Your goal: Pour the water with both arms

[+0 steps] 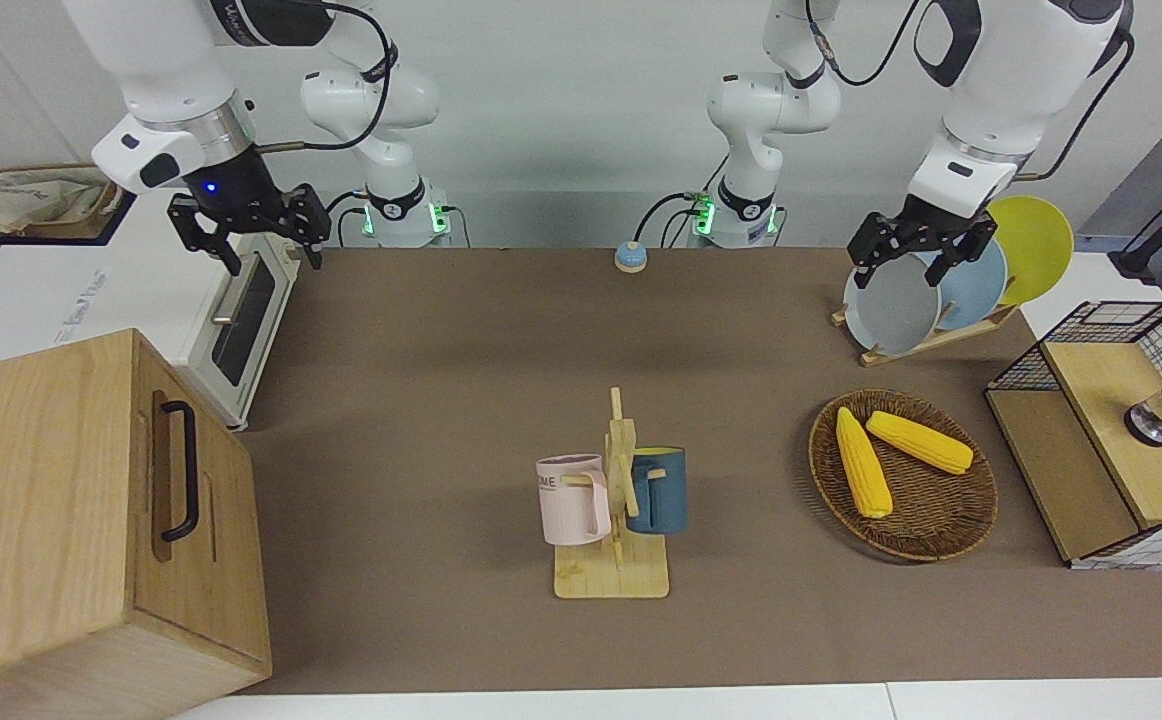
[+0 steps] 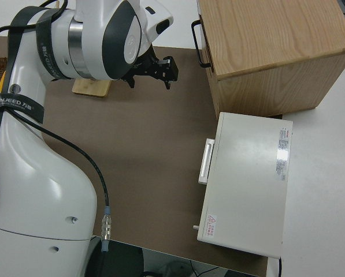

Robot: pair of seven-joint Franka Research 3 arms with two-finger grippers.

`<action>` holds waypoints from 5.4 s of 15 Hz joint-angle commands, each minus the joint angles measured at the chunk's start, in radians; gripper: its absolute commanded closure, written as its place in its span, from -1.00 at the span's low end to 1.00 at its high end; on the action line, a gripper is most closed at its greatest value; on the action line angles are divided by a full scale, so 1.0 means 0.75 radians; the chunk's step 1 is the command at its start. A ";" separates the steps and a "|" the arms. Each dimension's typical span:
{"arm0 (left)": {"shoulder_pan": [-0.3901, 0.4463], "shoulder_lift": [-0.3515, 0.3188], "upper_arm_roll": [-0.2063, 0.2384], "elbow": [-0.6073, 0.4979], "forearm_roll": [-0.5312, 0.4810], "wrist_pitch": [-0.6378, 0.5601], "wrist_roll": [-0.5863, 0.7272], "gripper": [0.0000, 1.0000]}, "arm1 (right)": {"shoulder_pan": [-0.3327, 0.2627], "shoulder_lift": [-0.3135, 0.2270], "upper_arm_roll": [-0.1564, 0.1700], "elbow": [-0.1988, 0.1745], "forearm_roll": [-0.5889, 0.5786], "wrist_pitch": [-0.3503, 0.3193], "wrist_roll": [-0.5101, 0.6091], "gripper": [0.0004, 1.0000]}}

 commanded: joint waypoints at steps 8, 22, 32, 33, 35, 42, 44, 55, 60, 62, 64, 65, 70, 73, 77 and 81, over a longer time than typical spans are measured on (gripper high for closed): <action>0.308 0.080 0.030 0.051 0.026 0.108 0.442 -0.99 | -0.021 -0.017 0.198 -0.174 0.026 0.383 -0.012 -0.98; 0.783 0.213 0.030 0.049 -0.209 0.484 1.107 -0.99 | 0.047 0.161 0.470 -0.226 -0.446 0.962 -0.131 -0.98; 0.800 0.408 0.011 0.043 -0.602 0.952 1.215 -1.00 | 0.102 0.405 0.468 -0.099 -0.479 1.093 -0.133 -0.97; 0.800 0.426 0.009 0.043 -0.633 0.995 1.238 -1.00 | 0.106 0.423 0.468 -0.083 -0.485 1.093 -0.131 -0.97; 0.800 0.447 0.003 0.045 -0.692 1.043 1.248 -1.00 | 0.128 0.472 0.464 -0.032 -0.556 1.093 -0.135 -0.97; 0.802 0.469 0.003 0.045 -0.803 1.069 1.287 -1.00 | 0.155 0.572 0.464 0.061 -0.640 1.097 -0.137 -0.97; 0.802 0.475 0.003 0.045 -0.805 1.088 1.309 -1.00 | 0.157 0.585 0.464 0.071 -0.655 1.097 -0.137 -0.96; 0.802 0.483 0.003 0.043 -0.821 1.104 1.334 -1.00 | 0.202 0.687 0.404 0.195 -0.653 1.097 -0.131 -0.87; 0.802 0.494 0.003 0.043 -0.823 1.112 1.334 -0.97 | 0.214 0.712 0.400 0.216 -0.657 1.097 -0.131 -0.56; 0.800 0.496 0.003 0.043 -0.823 1.114 1.334 -0.97 | 0.222 0.712 0.398 0.216 -0.657 1.097 -0.131 -0.23; 0.802 0.496 0.003 0.043 -0.839 1.114 1.334 -0.92 | 0.233 0.712 0.386 0.218 -0.657 1.097 -0.131 -0.05; 0.800 0.496 0.003 0.043 -0.850 1.114 1.332 -0.80 | 0.237 0.714 0.380 0.218 -0.657 1.097 -0.131 -0.05; 0.802 0.496 0.003 0.043 -0.852 1.112 1.330 1.00 | 0.241 0.712 0.378 0.220 -0.657 1.097 -0.127 0.04; 0.802 0.496 0.003 0.043 -0.852 1.114 1.326 1.00 | 0.241 0.712 0.378 0.218 -0.657 1.097 -0.123 0.18; 0.802 0.492 0.003 0.043 -0.852 1.112 1.330 1.00 | 0.241 0.712 0.378 0.218 -0.653 1.097 -0.117 0.45; 0.802 0.490 0.003 0.043 -0.850 1.112 1.330 1.00 | 0.241 0.712 0.380 0.218 -0.647 1.095 -0.115 0.51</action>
